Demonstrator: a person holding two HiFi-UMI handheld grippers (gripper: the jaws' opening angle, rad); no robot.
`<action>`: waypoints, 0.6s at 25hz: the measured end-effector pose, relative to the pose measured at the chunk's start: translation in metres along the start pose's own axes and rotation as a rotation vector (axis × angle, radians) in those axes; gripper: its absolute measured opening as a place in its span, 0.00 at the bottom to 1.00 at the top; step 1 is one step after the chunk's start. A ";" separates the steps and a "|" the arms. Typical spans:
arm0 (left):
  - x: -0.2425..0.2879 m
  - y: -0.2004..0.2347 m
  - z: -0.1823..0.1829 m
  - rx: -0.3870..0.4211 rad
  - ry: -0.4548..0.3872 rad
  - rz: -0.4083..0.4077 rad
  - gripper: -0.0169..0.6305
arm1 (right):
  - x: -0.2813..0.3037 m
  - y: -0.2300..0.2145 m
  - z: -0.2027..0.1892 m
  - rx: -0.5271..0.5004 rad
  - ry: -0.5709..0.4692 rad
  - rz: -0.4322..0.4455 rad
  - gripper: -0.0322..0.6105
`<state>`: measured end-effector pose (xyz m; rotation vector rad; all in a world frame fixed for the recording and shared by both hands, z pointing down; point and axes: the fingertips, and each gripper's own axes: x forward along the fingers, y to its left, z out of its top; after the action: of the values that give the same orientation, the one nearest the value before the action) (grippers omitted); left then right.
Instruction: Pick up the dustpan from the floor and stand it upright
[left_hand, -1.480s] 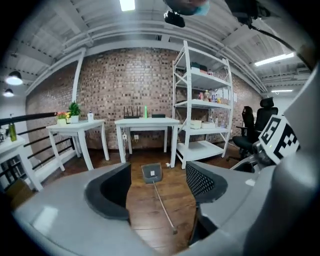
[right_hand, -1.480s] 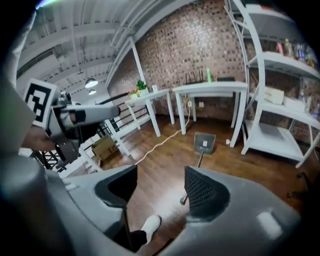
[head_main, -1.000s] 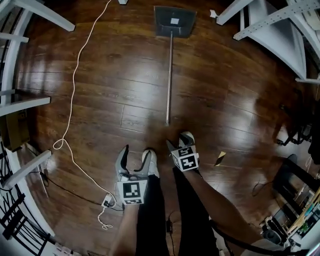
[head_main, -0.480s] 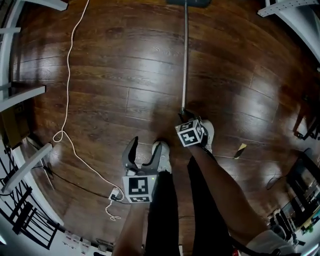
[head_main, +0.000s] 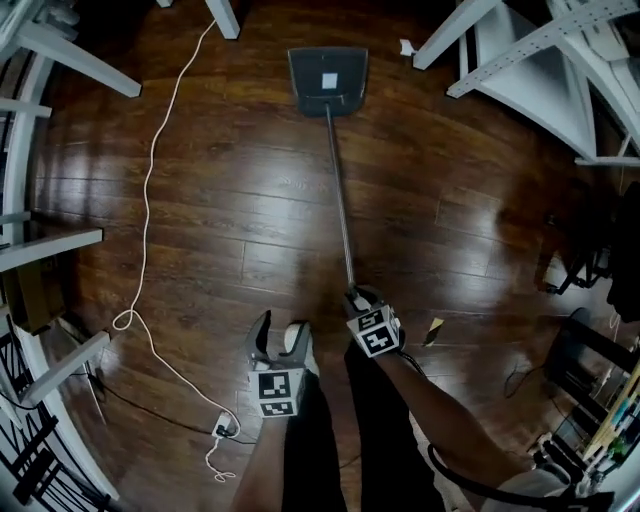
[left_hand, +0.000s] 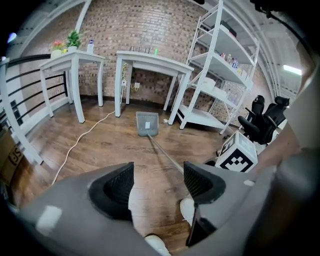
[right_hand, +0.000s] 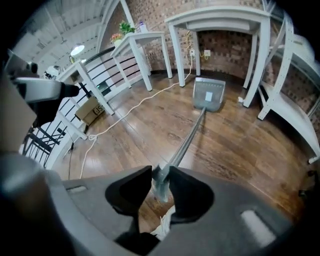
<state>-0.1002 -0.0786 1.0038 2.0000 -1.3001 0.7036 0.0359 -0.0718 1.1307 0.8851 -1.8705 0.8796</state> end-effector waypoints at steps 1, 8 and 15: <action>-0.008 -0.009 0.014 0.005 -0.008 -0.012 0.54 | -0.021 0.002 0.008 0.008 -0.005 0.007 0.20; -0.082 -0.047 0.099 0.001 -0.083 -0.022 0.52 | -0.148 0.028 0.054 0.099 -0.035 0.036 0.20; -0.113 -0.043 0.158 -0.001 -0.166 0.002 0.52 | -0.202 0.023 0.126 0.172 -0.095 0.049 0.20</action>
<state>-0.0872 -0.1187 0.8097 2.0933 -1.3964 0.5474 0.0424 -0.1199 0.8963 1.0050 -1.9260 1.0572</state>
